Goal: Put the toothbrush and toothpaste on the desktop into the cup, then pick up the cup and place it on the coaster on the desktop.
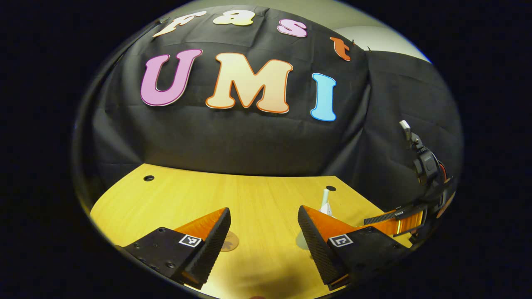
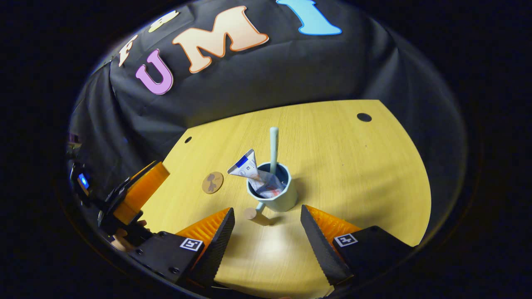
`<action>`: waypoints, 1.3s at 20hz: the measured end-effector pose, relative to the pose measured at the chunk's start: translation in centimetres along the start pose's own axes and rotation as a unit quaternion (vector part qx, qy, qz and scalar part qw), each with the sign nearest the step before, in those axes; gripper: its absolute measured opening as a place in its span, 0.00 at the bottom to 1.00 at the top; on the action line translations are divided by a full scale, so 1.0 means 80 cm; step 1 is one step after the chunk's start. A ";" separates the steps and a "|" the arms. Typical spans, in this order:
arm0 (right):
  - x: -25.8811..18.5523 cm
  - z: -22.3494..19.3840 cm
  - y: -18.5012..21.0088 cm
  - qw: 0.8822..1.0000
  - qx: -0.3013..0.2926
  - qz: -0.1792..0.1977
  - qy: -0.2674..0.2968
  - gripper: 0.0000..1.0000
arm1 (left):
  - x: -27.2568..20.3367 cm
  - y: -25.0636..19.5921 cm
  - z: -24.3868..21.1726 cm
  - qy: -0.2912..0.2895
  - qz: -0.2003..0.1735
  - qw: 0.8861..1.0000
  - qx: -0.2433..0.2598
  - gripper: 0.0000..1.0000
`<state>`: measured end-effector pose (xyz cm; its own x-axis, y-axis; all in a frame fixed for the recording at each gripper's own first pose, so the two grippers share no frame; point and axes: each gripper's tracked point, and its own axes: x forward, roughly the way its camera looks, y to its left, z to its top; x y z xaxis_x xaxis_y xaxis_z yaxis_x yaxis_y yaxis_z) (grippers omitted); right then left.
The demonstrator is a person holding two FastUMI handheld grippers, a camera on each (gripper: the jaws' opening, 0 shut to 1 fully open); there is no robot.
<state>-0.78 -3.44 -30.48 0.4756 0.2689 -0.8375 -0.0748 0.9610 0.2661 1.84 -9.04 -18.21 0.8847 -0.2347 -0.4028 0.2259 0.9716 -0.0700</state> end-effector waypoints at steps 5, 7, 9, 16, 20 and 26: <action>0.041 -0.023 0.004 0.995 0.019 -0.041 0.090 0.98 | -0.032 0.053 0.004 -0.010 0.027 0.999 0.014 0.95; 0.054 -0.028 0.009 0.992 0.034 -0.046 0.117 0.98 | -0.044 0.073 0.003 -0.012 0.040 0.999 0.010 0.95; 0.067 -0.034 0.020 0.988 0.056 -0.041 0.140 0.94 | -0.058 0.090 -0.003 -0.011 0.053 0.999 0.007 0.95; 0.096 -0.041 0.019 0.978 0.068 -0.076 0.181 0.98 | -0.089 0.139 -0.016 -0.008 0.087 0.996 -0.005 0.95; 0.110 -0.052 0.014 0.974 0.060 -0.096 0.195 0.94 | -0.098 0.155 -0.021 -0.008 0.095 0.995 -0.007 0.95; 0.127 -0.069 0.005 0.968 0.038 -0.115 0.220 0.98 | -0.107 0.167 -0.041 -0.005 0.103 0.995 -0.013 0.95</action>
<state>-0.80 0.06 -41.50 0.0517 0.0660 -0.9965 0.0618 0.9957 0.0692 -4.04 6.07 -18.74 0.9147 -0.0298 -0.4029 0.0279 0.9996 -0.0106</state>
